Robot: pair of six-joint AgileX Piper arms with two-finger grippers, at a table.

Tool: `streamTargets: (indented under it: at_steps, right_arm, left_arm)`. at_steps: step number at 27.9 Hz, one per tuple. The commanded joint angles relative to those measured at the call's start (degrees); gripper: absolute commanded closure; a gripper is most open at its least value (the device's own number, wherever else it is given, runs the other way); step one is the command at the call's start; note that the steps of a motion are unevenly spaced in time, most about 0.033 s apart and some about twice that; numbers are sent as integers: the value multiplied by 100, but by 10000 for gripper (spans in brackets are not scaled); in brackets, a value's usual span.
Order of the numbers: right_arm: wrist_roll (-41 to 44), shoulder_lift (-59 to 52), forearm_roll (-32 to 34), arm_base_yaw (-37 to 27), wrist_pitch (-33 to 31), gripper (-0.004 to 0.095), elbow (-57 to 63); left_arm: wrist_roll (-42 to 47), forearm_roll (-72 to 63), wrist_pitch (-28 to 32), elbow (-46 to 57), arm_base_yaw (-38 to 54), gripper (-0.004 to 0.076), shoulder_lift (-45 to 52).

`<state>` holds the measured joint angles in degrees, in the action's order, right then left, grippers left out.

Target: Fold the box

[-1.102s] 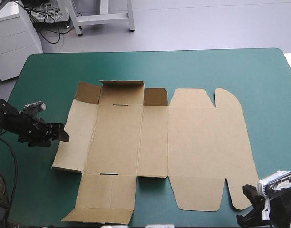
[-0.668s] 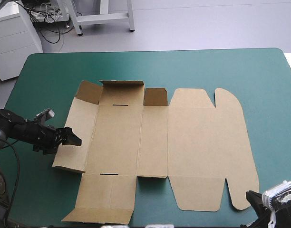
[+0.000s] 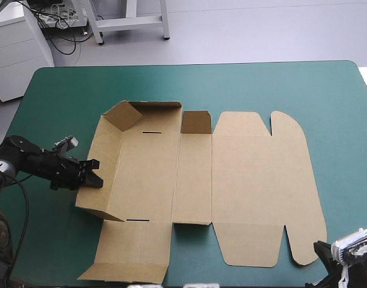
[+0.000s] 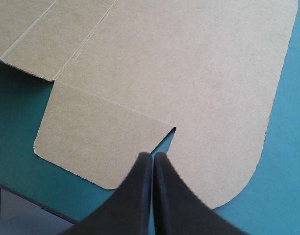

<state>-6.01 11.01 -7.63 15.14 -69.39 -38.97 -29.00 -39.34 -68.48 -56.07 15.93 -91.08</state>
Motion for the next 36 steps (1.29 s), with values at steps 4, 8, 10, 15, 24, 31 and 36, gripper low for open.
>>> streamTargets:
  at_steps: [4, 8, 10, 15, 24, 31, 36]
  right_arm:
    - [-37, 80, 23, -24, 317, 916, -127]
    - [-66, 80, 51, -24, 310, 916, -127]
    - [-66, 80, 51, -24, 310, 916, -127]
    - [-55, 80, 51, -24, 310, 916, -127]
    - [-55, 80, -4, -24, 143, 916, -127]
    - [79, 80, -4, -24, 28, 916, -127]
    - [175, 80, 6, -24, 39, 916, -127]
  left_arm:
    - [379, 253, -631, -136, -40, 756, 194]
    - [639, 1006, -631, -602, -219, 756, 194]
    - [857, 1554, -631, -952, -472, 756, 194]
    - [1016, 2782, -631, -1803, -1306, 756, 194]
    - [1016, 4879, -592, -3064, -2994, 756, -1]
    - [723, 6364, -62, -3425, -4371, 756, -220]
    - [654, 6913, 939, -3425, -5063, 756, -243]
